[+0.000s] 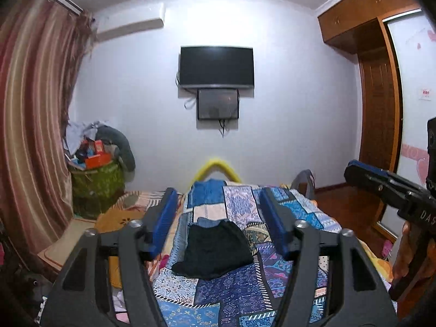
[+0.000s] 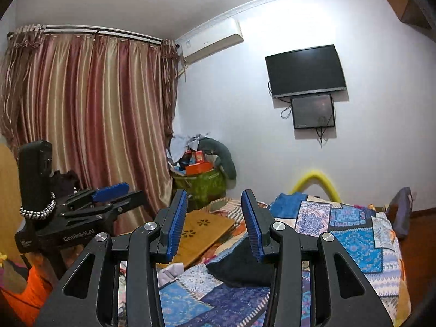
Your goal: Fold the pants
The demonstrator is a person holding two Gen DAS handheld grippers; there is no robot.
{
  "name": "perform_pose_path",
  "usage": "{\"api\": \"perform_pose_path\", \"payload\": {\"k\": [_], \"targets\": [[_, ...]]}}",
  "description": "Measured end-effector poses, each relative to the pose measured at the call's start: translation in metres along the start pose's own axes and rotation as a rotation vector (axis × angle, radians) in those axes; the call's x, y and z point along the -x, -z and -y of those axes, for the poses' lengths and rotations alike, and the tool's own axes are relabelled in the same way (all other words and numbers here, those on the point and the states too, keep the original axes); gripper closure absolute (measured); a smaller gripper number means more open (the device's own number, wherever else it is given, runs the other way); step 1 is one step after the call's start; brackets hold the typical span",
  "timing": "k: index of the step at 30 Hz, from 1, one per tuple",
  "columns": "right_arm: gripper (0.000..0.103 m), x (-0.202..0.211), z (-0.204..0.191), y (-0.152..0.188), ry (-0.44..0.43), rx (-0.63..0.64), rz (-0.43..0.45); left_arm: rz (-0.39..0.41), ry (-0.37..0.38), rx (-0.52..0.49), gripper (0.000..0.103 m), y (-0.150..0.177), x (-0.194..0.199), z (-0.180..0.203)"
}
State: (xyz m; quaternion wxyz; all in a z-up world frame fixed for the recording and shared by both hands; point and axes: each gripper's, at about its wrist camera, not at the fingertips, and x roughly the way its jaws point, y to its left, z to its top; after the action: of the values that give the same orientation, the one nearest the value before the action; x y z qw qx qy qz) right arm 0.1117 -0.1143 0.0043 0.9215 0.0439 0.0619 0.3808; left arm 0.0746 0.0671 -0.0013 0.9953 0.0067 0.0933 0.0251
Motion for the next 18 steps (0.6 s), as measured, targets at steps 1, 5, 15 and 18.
{"api": "perform_pose_path", "payload": {"k": [1,5,15,18], "targets": [[0.058,0.000,-0.001,0.002,0.004,0.000,0.005,0.012,-0.003,0.005,0.025,0.001,0.006,0.001],[0.027,0.007,-0.007,0.005,0.062,0.008,0.033,0.048,-0.036,0.004,0.004,0.009,0.021,0.004],[0.000,0.008,-0.012,0.007,0.167,0.017,0.038,0.034,-0.055,-0.004,0.000,0.022,0.019,0.000],[0.000,0.010,-0.013,0.011,0.170,0.020,0.030,0.029,-0.046,0.001,0.000,0.024,0.022,0.000]]}}
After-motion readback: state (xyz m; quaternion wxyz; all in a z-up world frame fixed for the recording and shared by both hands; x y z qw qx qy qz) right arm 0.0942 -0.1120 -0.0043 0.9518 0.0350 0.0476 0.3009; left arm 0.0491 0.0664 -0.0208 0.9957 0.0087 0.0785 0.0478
